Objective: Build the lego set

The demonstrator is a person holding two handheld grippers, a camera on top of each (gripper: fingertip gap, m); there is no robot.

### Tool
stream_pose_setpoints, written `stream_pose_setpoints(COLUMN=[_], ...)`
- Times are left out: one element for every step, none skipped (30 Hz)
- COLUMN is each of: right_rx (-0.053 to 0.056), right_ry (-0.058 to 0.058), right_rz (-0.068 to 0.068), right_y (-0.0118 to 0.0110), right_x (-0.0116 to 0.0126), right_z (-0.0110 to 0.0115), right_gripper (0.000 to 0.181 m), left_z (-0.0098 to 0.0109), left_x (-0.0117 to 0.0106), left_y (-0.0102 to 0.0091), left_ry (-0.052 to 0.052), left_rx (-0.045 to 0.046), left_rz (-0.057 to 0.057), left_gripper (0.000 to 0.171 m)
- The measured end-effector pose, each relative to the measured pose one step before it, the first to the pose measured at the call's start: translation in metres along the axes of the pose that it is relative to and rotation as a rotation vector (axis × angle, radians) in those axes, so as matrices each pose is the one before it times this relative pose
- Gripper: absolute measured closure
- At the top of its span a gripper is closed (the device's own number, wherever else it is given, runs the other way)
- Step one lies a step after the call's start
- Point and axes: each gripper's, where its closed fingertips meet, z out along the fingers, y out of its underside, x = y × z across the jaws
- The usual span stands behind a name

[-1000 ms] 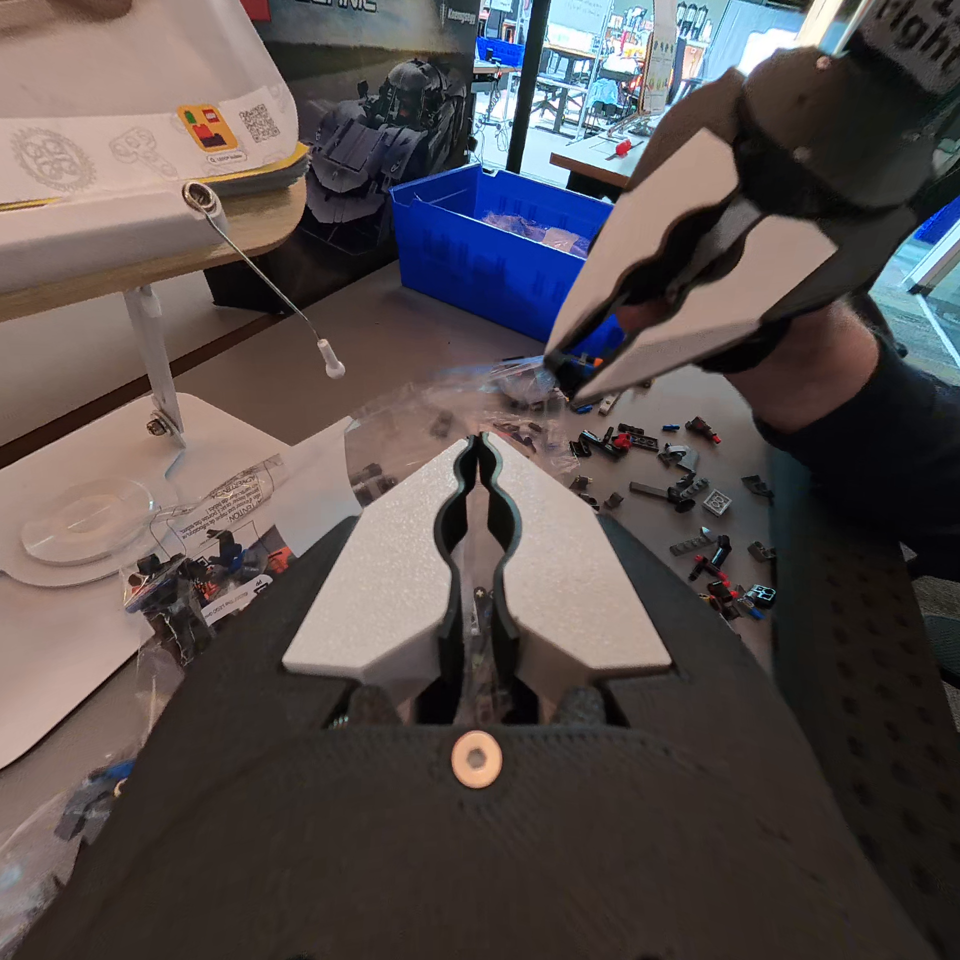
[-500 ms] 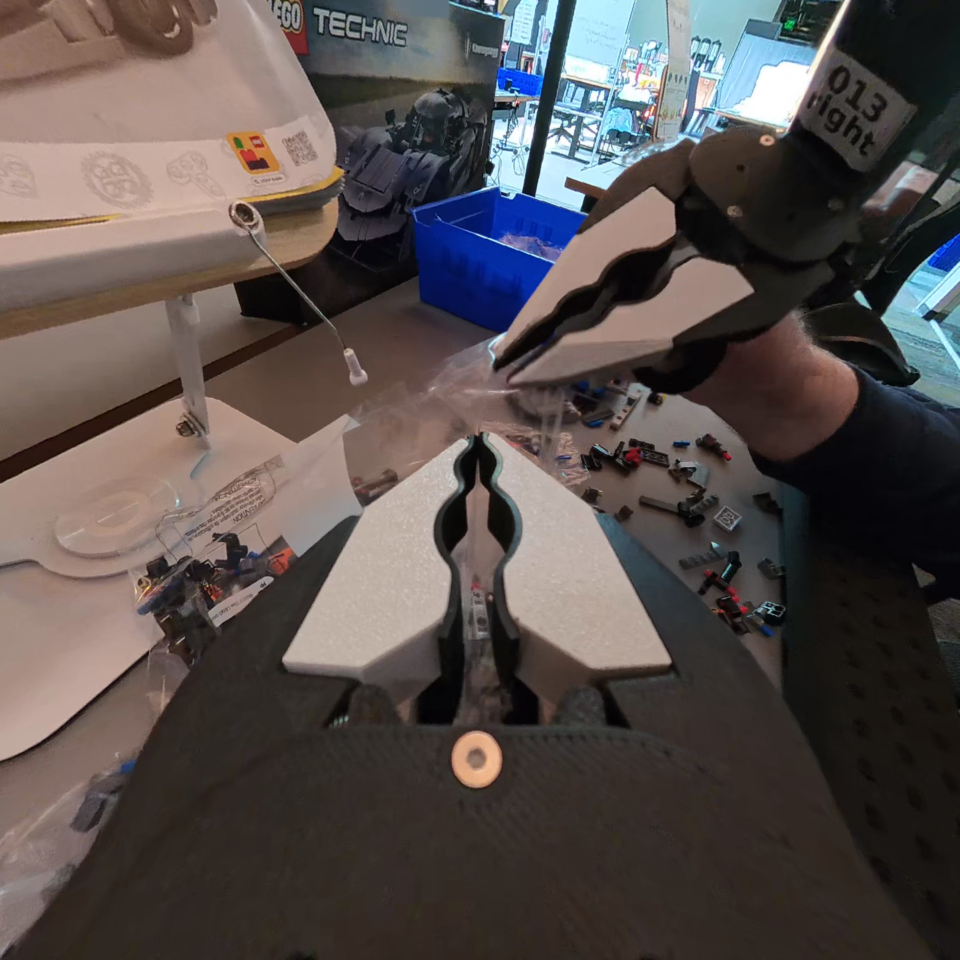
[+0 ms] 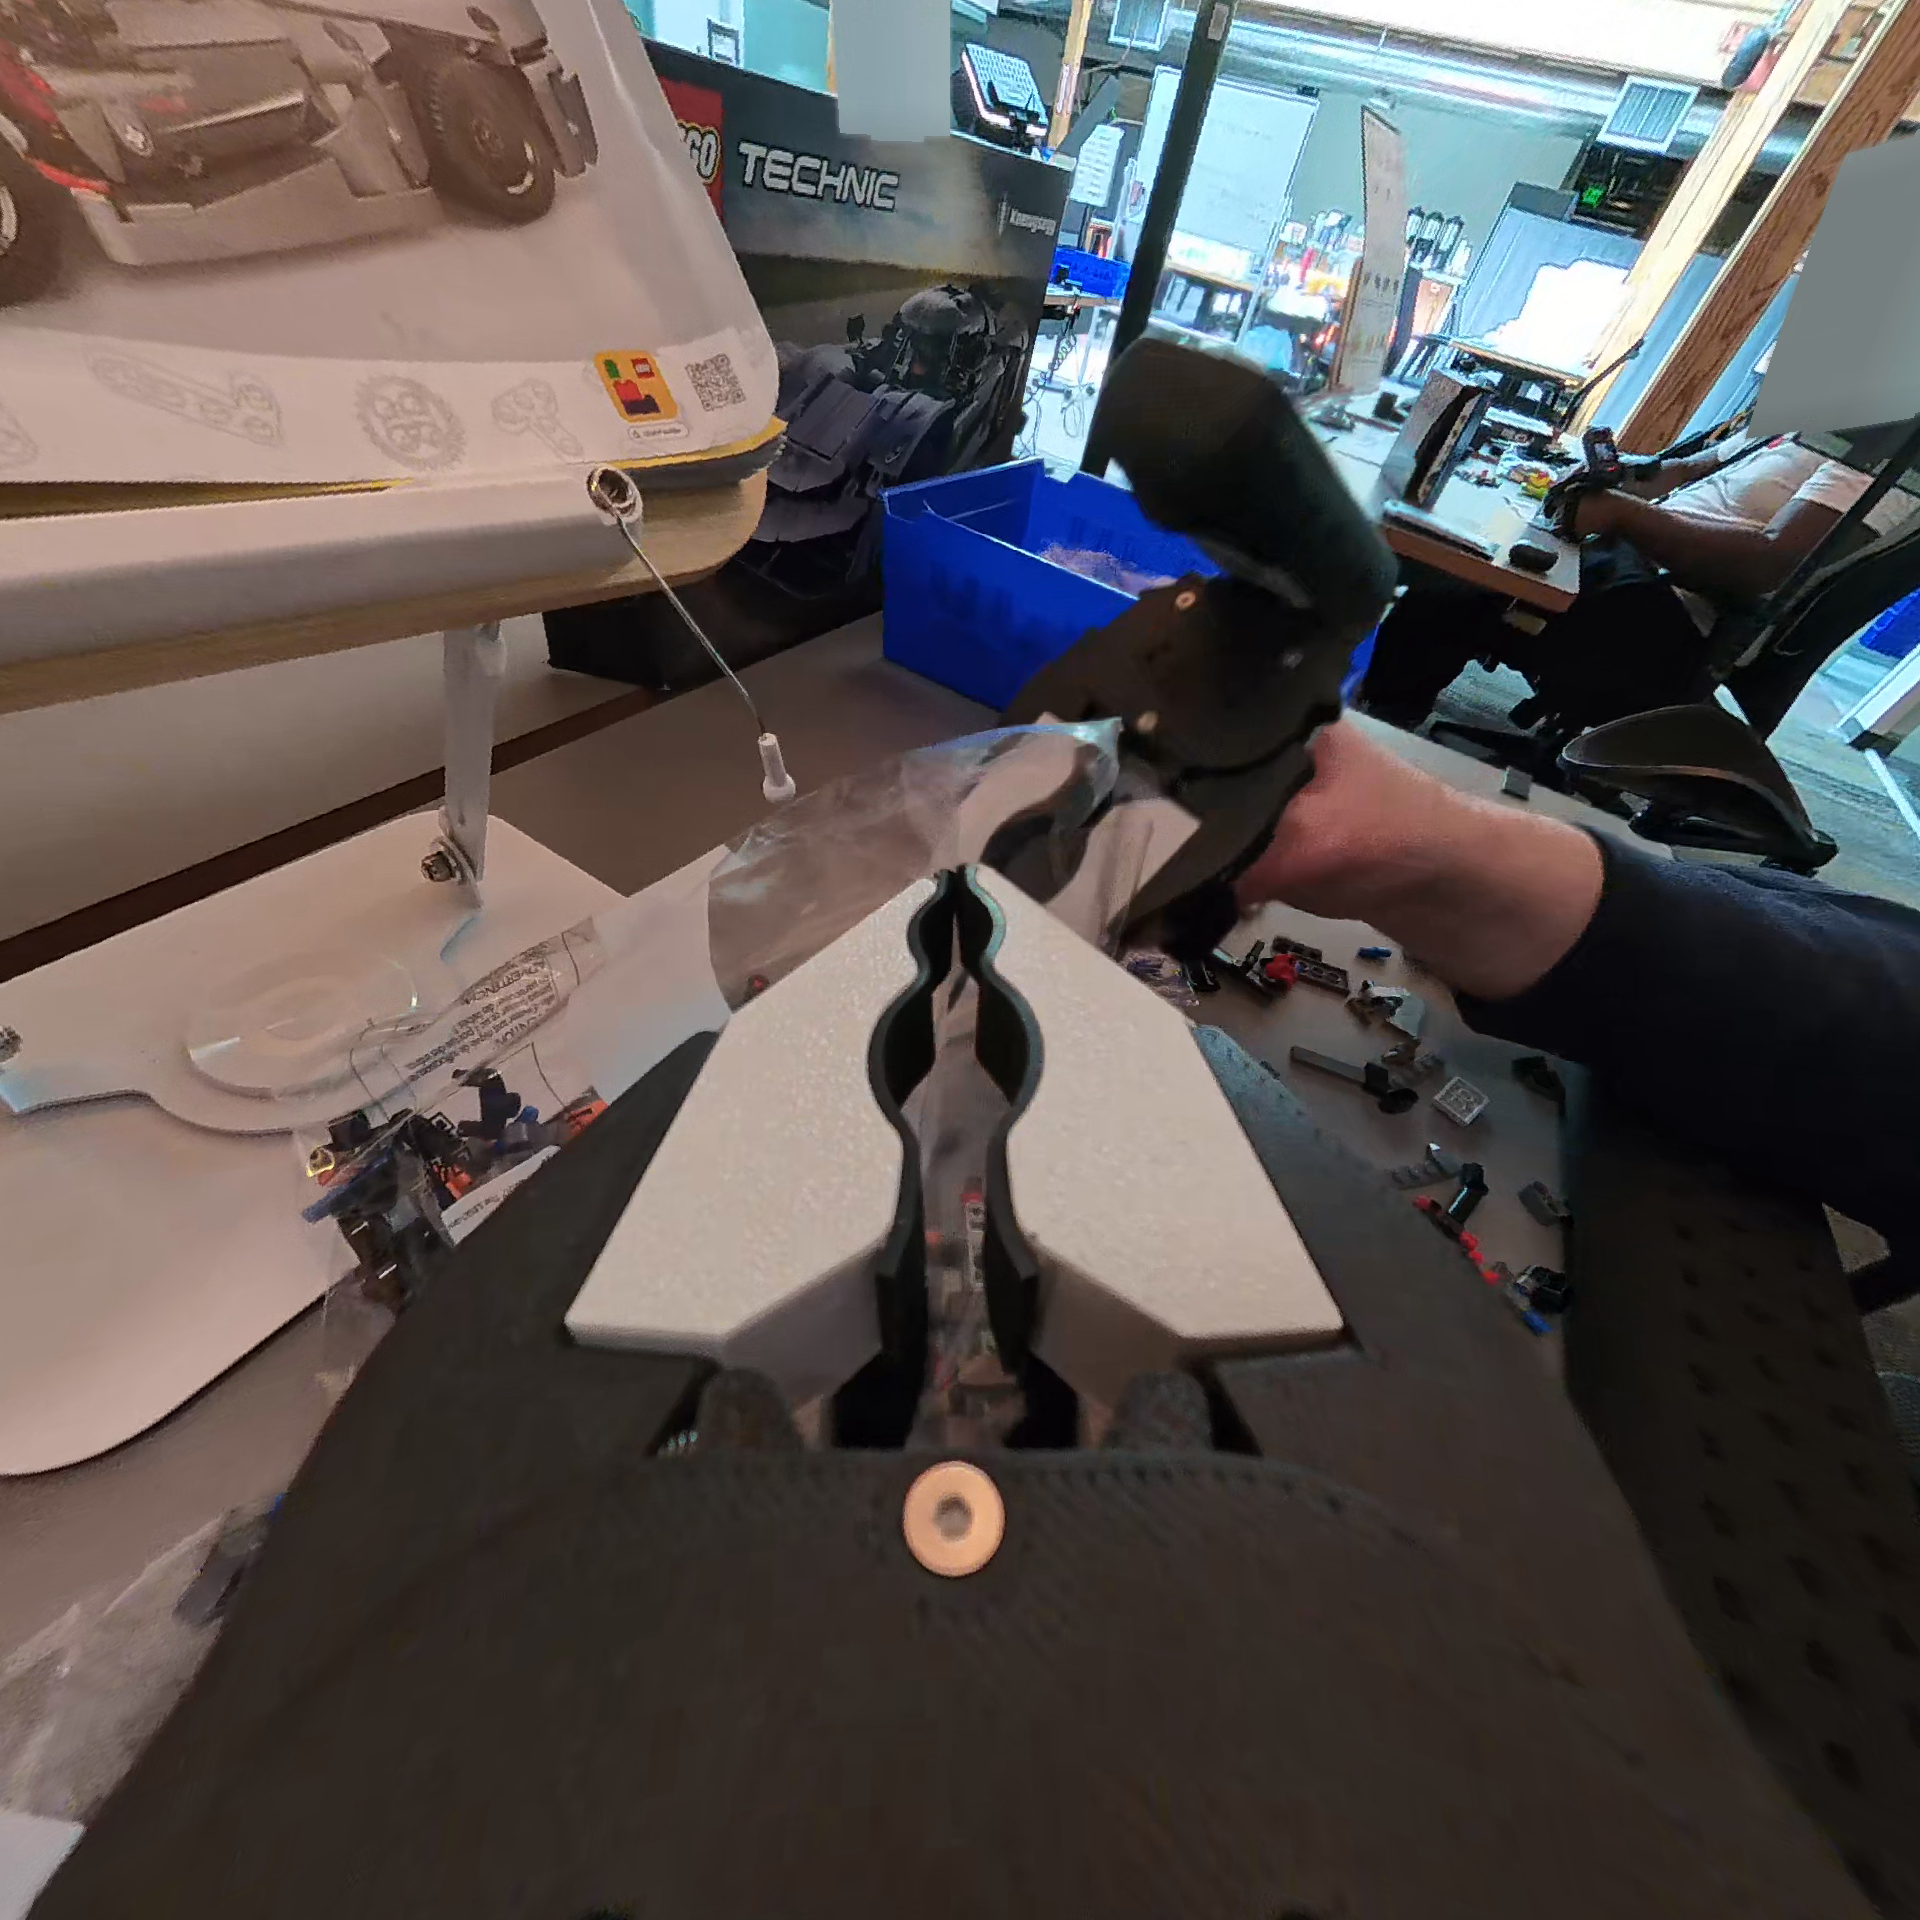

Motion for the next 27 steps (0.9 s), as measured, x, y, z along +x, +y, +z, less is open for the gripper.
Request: stream_pose_setpoints(right_rx=[-0.083,-0.0586,-0.0374,-0.0288,-0.0249,-0.0144,-0.0049,-0.0018,-0.0006,0.0011,0.0019,0.0008,0.0025,0.002,-0.0007,-0.0001,0.0054,0.0074,0.0086,0.0113,0.0081,0.0028,0.0084,0.019,0.0248,0.0267,0.0326], right_ry=[-0.0068,-0.0061,-0.0024,-0.0032,-0.0068,-0.0089,-0.0112,-0.0093,-0.005,-0.0001,0.0009,0.0014,0.002,0.0,-0.0002,0.0043,0.0067,0.0016,-0.0007,0.0054,0.0159,0.0204,0.0205,0.0213,0.0204,0.021,0.0285], right_rz=[-0.0202,-0.0239,-0.0248,-0.0173,-0.0053,0.0008,0.0022,0.0036,0.0029,0.0017,0.0023,0.0022,0.0017,0.0026,0.0023,-0.0014,-0.0003,0.0061,0.0099,0.0074,0.0048,0.0066,0.0085,0.01,0.0109,0.0097,0.0048], right_y=[0.01048,0.00679,0.00423,0.00327,0.00286,0.0014,0.00037,-0.00008,-0.00036,-0.00047,-0.00075,-0.00038,-0.00033,-0.00003,0.00059,0.0006,-0.00009,-0.00044,-0.00037,-0.00032,0.00054,0.00152,0.00098,-0.00041,-0.00153,-0.0023,-0.00379], right_x=[-0.00431,-0.00434,-0.00349,-0.00253,-0.00171,-0.00117,-0.00135,-0.0009,-0.0002,0.00042,0.00058,0.00075,0.0006,0.00025,0.00025,0.00067,0.00126,0.00109,0.00077,0.00153,0.00311,0.00427,0.00472,0.00519,0.00531,0.00521,0.00576], right_z=[0.0128,0.0118,0.0103,0.00895,0.00738,0.00563,0.00408,0.0029,0.0018,0.00093,0.00048,0.00036,0.00014,0.00006,-0.0007,-0.00174,-0.00295,-0.00409,-0.00502,-0.006,-0.00678,-0.00742,-0.0079,-0.00863,-0.00909,-0.0096,-0.01019], right_gripper=[0.162,0.163,0.164,0.165,0.167,0.164,0.165,0.165,0.165,0.166,0.169,0.172,0.175,0.177,0.177,0.177,0.177,0.177,0.177,0.174,0.178,0.178,0.179,0.177,0.177,0.177,0.177], left_z=[0.00023,-0.00014,-0.00018,-0.00007,0.0001,0.00025,0.00049,0.0004,0.00049,0.0004,0.00028,0.00022,0.00023,0.00014,-0.00007,-0.00006,-0.00004,0.00022,0.00021,0.00013,0.00021,0.00039,0.00083,0.00113,0.0013,0.00158,0.00157], left_x=[0.00047,0.0003,0.00012,0.00016,0.00021,0.00012,0.00034,0.00043,0.00038,0.0003,0.00012,0.00017,0.0001,0.0001,0.00019,0.00023,0.00032,0.0005,0.00054,0.00054,0.00058,0.00061,0.00121,0.00154,0.0017,0.00185,0.00195], left_y=[0.00025,0.0,-0.0003,-0.00013,0.0002,0.0004,0.00043,0.00051,0.00044,0.00029,0.00032,0.00013,0.00018,0.00019,0.00037,0.00023,0.00029,0.00067,0.00094,0.00057,0.00062,0.00081,0.00135,0.00159,0.00178,0.00186,0.00182], left_ry=[0.0003,0.0007,0.0006,0.0011,0.0017,0.0022,0.0027,0.0023,0.0009,0.0,-0.0006,-0.0004,0.0001,0.0006,0.0014,0.002,0.0034,0.0049,0.0048,0.0027,0.0025,0.0045,0.0077,0.0095,0.0099,0.0101,0.01], left_rx=[-0.00295,-0.00015,0.00111,-0.00044,-0.00173,-0.00148,-0.00189,-0.00211,-0.00212,-0.00232,-0.00166,-0.00094,-0.00084,-0.00083,-0.0011,-0.00018,-0.00094,-0.00369,-0.00484,-0.00191,-0.00316,-0.00566,-0.00748,-0.00924,-0.00917,-0.01012,-0.01047], left_rz=[0.0036,0.0012,0.0002,0.0006,0.0002,-0.0007,-0.0011,-0.0006,0.0012,0.0022,0.0023,0.0016,0.0004,0.0007,0.0009,-0.0003,-0.0015,-0.0015,-0.0007,0.0011,0.0014,-0.0002,-0.0021,-0.0027,-0.0015,-0.0002,0.0013], left_gripper=[0.171,0.171,0.171,0.171,0.171,0.171,0.171,0.171,0.171,0.171,0.171,0.171,0.171,0.171,0.171,0.171,0.171,0.171,0.171,0.171,0.171,0.171,0.171,0.171,0.171,0.171,0.169])
